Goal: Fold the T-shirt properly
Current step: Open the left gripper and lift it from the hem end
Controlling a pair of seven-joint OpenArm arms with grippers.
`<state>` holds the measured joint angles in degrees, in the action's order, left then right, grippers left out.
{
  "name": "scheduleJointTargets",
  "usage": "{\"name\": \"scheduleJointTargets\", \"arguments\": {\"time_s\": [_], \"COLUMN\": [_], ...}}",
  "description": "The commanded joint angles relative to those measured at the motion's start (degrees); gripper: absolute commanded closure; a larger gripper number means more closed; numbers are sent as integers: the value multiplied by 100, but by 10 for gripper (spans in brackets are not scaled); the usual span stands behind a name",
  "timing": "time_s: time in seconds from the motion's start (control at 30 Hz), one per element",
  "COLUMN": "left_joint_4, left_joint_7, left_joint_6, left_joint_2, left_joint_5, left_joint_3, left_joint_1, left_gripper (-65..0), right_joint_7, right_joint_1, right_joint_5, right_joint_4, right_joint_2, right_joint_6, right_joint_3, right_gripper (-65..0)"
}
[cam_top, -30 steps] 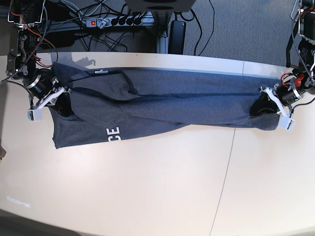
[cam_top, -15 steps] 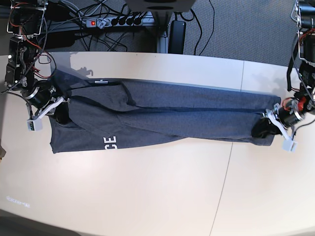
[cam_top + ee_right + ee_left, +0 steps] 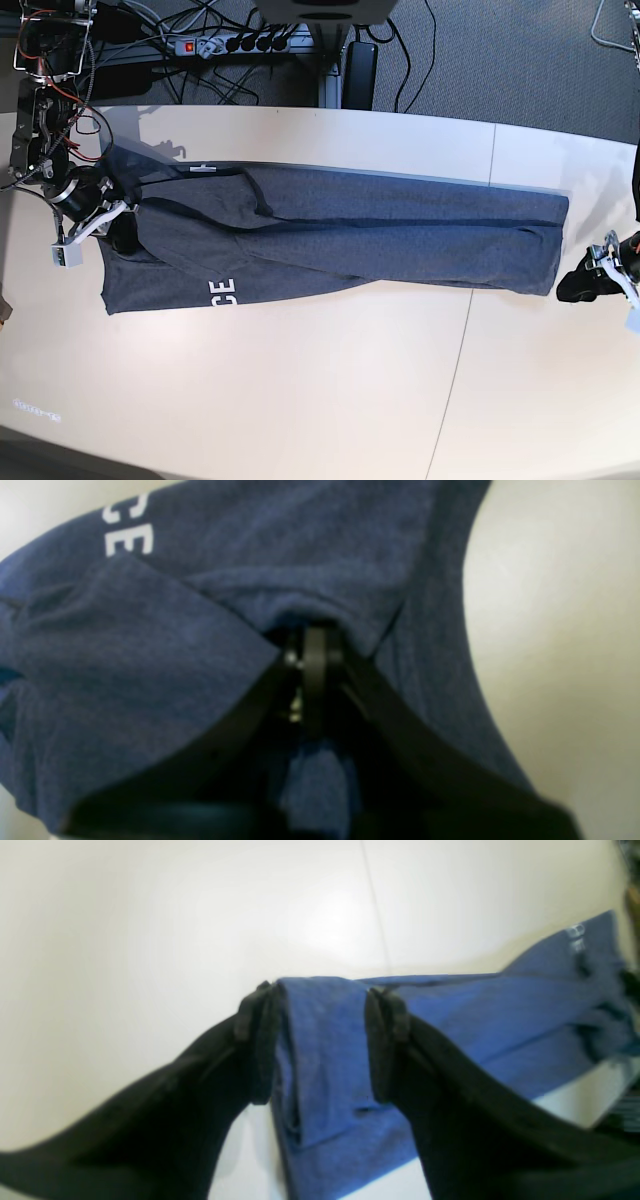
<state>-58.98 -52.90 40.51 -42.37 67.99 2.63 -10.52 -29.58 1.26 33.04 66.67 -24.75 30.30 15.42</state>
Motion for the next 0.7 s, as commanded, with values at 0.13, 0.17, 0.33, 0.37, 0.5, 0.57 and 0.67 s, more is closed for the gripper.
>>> {"name": "scheduleJointTargets", "arguments": {"time_s": [0.13,0.17,0.33,0.37,0.5,0.57,0.67], "left_joint_4": [-61,-61,-59,-44,262,466,581], "left_joint_7": [175,319,636,645,824,935,957], "left_joint_6": [-51,-51,-51,-51,-51,-51,-51], "left_joint_2": [-160,-162,-138,-129,-127,-122,-81], "left_joint_5": [9,-96,-407,-479,-546,-544,-601], "left_joint_3": [50,50,48,48,48,48,48], "left_joint_1": [417,481,599,608,608,605,608], "left_gripper": [-317,-317,-317,-317,-317,-317,-317], "right_joint_7": [-365,-365,-367,-367,-367,-367,-367], "right_joint_1": [17,15,20,17,17,17,17], "right_joint_5": [-350,-350,-350,-345,-348,-348,-345], "right_joint_4": [-70,-70,-70,-70,-70,-70,-70], "right_joint_2": [-76,-76,-76,-76,-76,-76,-76], "right_joint_6": [291,293,293,293,293,293,293], "right_joint_3": [9,9,9,9,9,9,9], "right_gripper": [0,0,0,0,0,0,0]}}
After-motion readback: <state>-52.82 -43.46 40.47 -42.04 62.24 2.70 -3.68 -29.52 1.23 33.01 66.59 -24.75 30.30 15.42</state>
